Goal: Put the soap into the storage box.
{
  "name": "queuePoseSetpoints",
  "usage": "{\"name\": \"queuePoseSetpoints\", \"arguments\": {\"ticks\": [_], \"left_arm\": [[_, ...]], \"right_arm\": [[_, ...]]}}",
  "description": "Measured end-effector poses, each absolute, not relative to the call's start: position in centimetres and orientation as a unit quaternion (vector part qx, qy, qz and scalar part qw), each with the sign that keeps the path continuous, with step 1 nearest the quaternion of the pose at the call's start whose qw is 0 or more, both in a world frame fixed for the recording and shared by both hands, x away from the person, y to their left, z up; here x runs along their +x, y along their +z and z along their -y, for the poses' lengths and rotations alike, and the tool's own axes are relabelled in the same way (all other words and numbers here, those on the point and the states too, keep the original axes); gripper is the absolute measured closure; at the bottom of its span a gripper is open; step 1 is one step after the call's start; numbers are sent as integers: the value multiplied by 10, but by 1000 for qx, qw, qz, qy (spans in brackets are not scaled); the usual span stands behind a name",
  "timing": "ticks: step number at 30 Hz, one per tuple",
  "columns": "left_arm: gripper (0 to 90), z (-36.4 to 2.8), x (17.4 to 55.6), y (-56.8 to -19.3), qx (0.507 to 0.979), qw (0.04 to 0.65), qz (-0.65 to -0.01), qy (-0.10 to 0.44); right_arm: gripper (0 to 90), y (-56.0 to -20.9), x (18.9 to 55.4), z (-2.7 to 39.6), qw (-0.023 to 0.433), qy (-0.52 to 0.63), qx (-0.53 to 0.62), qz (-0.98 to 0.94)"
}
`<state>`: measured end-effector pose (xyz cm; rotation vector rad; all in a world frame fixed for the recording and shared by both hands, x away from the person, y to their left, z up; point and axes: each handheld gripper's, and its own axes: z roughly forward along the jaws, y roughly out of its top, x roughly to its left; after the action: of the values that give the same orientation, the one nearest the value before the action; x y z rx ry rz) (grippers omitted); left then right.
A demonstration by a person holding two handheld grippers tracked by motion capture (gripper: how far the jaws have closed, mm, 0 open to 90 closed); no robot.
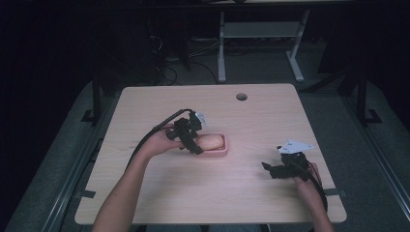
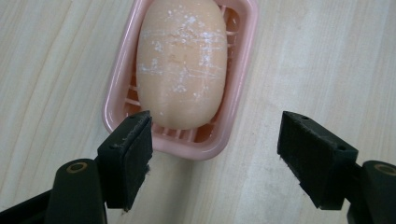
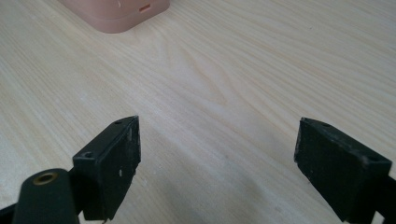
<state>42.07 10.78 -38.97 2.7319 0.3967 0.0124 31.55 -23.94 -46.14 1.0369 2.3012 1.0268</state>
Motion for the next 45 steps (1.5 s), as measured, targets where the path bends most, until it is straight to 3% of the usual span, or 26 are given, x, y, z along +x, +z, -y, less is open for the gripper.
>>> {"name": "queuePoseSetpoints", "arguments": {"ticks": [45], "left_arm": [[247,-141,397,-401,967,197,-161,5]], "right_arm": [[139,-464,318,236,202,360,372,-832]]}}
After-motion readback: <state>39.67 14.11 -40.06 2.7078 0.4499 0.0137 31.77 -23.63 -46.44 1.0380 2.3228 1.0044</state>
